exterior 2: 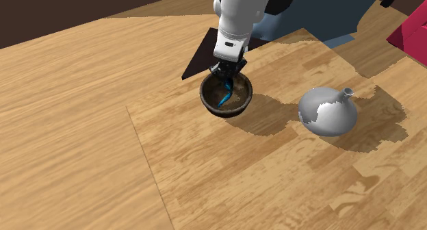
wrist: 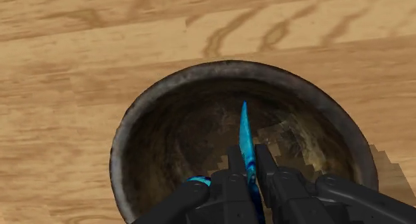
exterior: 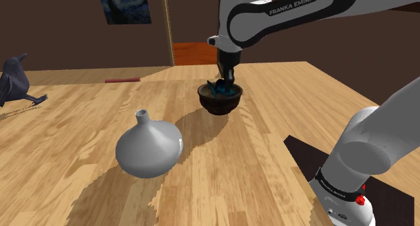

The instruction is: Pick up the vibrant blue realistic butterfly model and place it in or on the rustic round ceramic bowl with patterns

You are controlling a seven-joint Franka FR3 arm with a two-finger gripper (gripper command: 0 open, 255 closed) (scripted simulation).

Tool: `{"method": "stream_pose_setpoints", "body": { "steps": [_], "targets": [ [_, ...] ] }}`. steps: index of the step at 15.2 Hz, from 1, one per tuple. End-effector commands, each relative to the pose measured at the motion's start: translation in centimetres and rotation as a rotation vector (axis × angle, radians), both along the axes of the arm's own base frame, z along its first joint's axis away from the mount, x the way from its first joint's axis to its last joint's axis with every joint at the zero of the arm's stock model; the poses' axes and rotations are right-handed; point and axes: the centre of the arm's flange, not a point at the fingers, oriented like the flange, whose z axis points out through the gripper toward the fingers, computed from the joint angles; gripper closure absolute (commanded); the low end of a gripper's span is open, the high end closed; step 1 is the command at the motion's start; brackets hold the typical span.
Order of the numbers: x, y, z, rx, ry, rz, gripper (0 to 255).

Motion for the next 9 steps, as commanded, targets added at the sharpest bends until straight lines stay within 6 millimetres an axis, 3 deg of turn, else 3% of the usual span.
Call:
{"method": "stream_pose_setpoints", "body": {
  "steps": [1,5,6,9],
  "targets": [
    [0.03,-0.09,-0.25,-0.001,0.003,-0.002,255],
    [0.03,-0.09,-0.25,-0.001,0.003,-0.002,255],
    [0.02,-0.09,-0.24,-0.001,0.003,-0.002,0],
    [0.03,-0.10,-0.24,-0.001,0.003,-0.002,0]
  ]
}}
